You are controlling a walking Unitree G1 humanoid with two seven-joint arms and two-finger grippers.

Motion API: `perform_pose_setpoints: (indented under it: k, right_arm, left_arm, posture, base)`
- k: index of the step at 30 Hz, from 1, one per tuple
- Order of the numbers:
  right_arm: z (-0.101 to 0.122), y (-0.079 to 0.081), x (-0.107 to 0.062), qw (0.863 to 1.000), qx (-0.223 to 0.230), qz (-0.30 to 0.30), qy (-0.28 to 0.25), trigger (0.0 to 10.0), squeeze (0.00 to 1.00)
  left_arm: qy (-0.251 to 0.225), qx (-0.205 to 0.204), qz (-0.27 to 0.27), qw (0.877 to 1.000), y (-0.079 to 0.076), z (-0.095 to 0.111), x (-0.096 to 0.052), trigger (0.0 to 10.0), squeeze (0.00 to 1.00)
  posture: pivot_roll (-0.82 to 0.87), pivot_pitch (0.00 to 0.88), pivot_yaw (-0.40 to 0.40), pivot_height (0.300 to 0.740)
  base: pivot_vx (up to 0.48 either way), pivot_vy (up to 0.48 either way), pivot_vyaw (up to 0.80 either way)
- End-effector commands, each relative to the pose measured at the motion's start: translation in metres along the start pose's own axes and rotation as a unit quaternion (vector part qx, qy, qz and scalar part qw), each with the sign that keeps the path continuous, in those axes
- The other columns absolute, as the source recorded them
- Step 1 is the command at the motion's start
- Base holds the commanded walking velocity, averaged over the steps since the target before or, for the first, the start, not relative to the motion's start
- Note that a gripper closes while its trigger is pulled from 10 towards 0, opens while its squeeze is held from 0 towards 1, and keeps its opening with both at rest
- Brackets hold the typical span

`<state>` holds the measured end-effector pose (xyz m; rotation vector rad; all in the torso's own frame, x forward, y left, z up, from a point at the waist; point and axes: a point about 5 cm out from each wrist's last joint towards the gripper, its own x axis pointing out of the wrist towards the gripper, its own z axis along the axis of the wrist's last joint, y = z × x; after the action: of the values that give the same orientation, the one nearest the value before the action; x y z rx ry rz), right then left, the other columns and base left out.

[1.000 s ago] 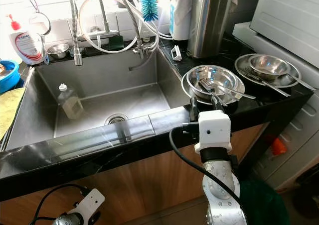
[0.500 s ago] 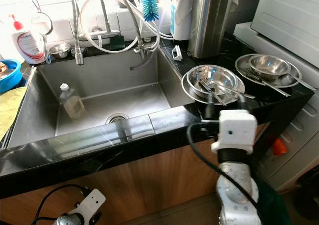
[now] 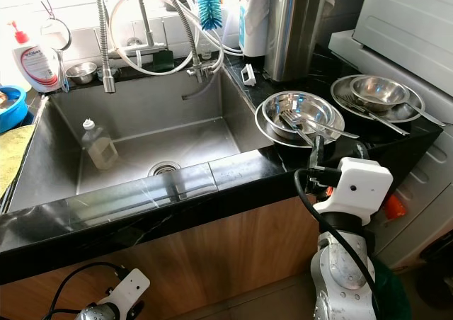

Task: Kitchen organization

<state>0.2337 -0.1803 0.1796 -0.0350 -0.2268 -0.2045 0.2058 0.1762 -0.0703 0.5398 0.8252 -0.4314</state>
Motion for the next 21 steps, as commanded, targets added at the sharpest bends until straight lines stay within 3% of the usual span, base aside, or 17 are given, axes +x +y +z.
perform_pose_setpoints:
  k: [1,21]
  right_arm:
    - [-0.003,0.006,0.002,1.000,0.009,0.017,0.012,10.0,0.00]
    - [-0.008,0.013,0.017,0.999,0.015,0.039,0.023,10.0,0.00]
  left_arm:
    - [0.011,-0.005,-0.001,1.000,-0.001,-0.005,-0.001,10.0,0.00]
    - [0.007,-0.006,-0.002,1.000,0.000,-0.002,0.000,10.0,0.00]
  posture:
    - [-0.15,0.000,0.065,0.740]
    - [-0.15,0.000,0.066,0.740]
  base:
    - [0.000,0.000,0.00]
    - [0.000,0.000,0.00]
